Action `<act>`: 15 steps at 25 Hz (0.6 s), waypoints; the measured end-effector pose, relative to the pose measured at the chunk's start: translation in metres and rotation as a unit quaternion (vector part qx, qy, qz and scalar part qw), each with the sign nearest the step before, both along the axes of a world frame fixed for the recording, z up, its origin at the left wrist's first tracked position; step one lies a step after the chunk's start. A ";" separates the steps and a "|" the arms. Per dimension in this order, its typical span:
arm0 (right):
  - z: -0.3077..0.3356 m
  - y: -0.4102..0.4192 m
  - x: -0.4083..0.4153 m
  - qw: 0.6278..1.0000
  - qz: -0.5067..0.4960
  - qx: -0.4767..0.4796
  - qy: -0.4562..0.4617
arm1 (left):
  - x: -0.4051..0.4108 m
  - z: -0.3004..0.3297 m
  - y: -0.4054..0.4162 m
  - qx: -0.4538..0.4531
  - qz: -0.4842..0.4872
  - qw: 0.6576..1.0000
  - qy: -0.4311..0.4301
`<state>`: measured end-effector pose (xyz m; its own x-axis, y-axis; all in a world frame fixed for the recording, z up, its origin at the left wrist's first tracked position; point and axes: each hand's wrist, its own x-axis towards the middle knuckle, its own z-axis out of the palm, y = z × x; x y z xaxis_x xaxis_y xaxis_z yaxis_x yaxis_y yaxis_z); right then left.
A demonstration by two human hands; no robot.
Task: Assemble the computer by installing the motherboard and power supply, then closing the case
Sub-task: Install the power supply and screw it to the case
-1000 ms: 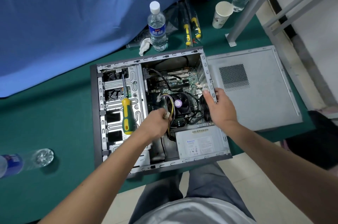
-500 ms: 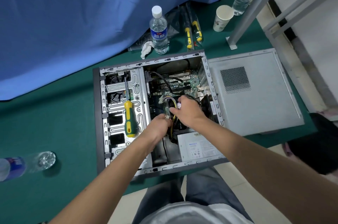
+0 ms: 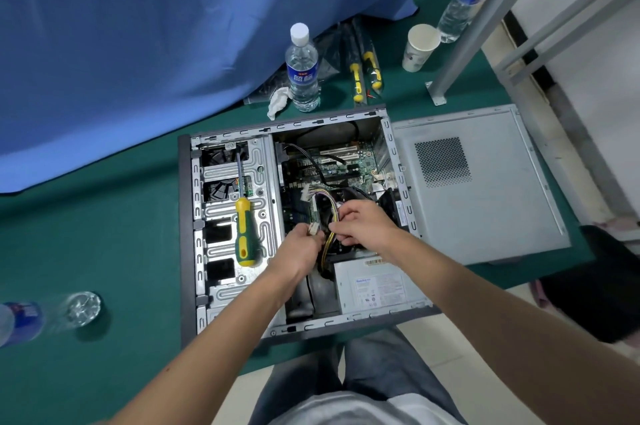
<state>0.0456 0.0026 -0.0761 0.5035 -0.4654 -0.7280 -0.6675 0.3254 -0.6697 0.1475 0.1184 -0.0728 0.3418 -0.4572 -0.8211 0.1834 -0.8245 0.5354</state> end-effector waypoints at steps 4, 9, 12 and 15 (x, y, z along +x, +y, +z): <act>0.011 0.007 -0.010 0.996 0.064 0.018 -0.063 | -0.004 0.001 -0.001 -0.017 -0.075 0.997 -0.023; 0.015 0.007 -0.010 0.968 0.195 -0.130 -0.083 | -0.006 -0.004 0.000 -0.069 -0.095 0.991 -0.070; 0.016 0.002 -0.014 0.955 0.221 -0.196 -0.033 | -0.006 -0.008 0.001 -0.060 -0.069 0.991 -0.093; 0.015 -0.011 -0.024 0.921 0.256 -0.288 0.051 | -0.008 -0.008 -0.001 -0.023 -0.105 0.979 -0.171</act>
